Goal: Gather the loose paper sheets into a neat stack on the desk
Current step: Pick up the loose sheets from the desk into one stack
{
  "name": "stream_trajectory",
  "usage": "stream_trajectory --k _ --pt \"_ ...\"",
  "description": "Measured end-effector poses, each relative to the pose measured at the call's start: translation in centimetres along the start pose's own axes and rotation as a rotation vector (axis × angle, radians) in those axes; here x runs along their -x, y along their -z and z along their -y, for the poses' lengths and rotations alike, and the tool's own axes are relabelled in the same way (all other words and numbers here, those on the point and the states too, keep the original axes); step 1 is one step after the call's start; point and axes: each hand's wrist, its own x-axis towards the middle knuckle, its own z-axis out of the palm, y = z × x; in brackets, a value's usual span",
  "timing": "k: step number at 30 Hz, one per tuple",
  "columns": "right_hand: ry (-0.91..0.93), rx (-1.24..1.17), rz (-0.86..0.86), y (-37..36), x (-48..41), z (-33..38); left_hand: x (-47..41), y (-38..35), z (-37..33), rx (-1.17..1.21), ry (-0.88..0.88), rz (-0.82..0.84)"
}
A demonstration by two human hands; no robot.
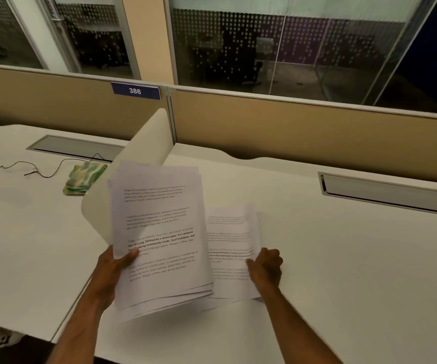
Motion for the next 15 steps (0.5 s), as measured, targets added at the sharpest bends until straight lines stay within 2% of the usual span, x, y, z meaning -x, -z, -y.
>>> stream_trajectory --k 3,8,11,13,15 --pt "-0.059 -0.007 0.02 -0.5 0.5 1.3 -0.2 0.5 0.1 0.022 0.018 0.004" --pt "-0.244 -0.279 0.207 0.4 -2.2 0.9 -0.5 1.0 0.0 0.043 0.025 0.015" --pt "-0.182 -0.653 0.275 2.7 -3.4 -0.5 -0.9 0.6 -0.2 0.045 0.006 0.033" --pt "-0.087 -0.901 0.25 6.4 -3.1 -1.3 -1.4 -0.2 -0.4 0.05 -0.005 0.054" --pt "-0.015 -1.049 0.187 11.2 -2.7 -2.4 -2.0 -1.2 -0.6 0.042 0.0 0.09"
